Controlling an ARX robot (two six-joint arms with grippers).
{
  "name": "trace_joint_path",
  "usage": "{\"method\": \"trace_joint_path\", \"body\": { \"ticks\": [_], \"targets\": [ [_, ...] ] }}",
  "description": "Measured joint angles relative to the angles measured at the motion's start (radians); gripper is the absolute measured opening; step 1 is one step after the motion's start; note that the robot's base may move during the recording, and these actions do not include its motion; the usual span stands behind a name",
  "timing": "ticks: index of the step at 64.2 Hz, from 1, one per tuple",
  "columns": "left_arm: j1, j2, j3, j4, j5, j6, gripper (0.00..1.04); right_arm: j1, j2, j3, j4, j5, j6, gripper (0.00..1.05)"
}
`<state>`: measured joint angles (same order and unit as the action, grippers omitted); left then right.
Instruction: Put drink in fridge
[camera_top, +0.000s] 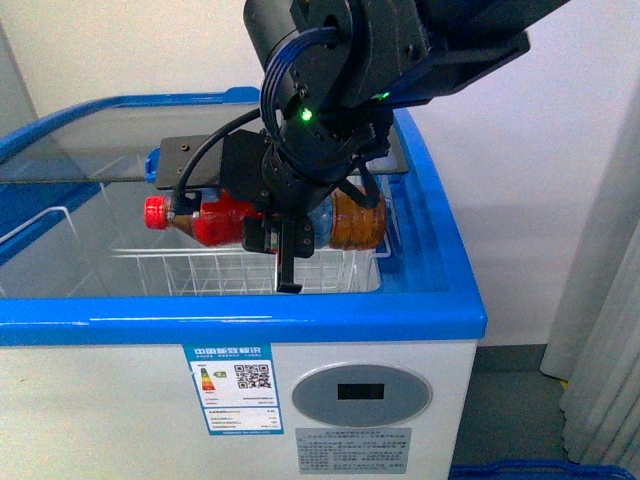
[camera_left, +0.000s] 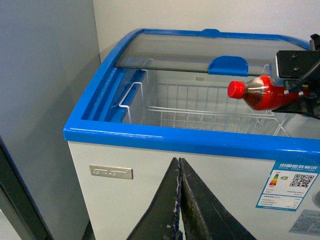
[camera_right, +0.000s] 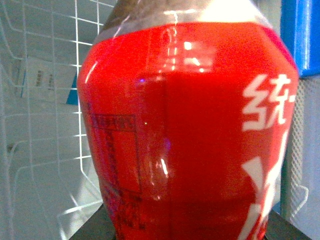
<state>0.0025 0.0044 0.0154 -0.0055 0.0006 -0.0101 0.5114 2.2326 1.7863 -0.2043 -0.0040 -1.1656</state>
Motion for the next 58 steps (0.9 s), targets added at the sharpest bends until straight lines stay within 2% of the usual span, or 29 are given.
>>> {"method": "trace_joint_path", "body": {
  "ticks": [12, 39, 58],
  "targets": [
    [0.000, 0.000, 0.000, 0.000, 0.000, 0.000, 0.03, -0.005, 0.072, 0.065, 0.013, 0.010, 0.016, 0.36],
    [0.000, -0.001, 0.000, 0.000, 0.001, 0.002, 0.03, -0.023, 0.298, 0.310, 0.146, 0.188, -0.061, 0.36],
    [0.000, -0.001, 0.000, 0.000, 0.001, 0.002, 0.03, -0.031, 0.334, 0.361, 0.134, 0.188, -0.076, 0.36]
  ]
}}
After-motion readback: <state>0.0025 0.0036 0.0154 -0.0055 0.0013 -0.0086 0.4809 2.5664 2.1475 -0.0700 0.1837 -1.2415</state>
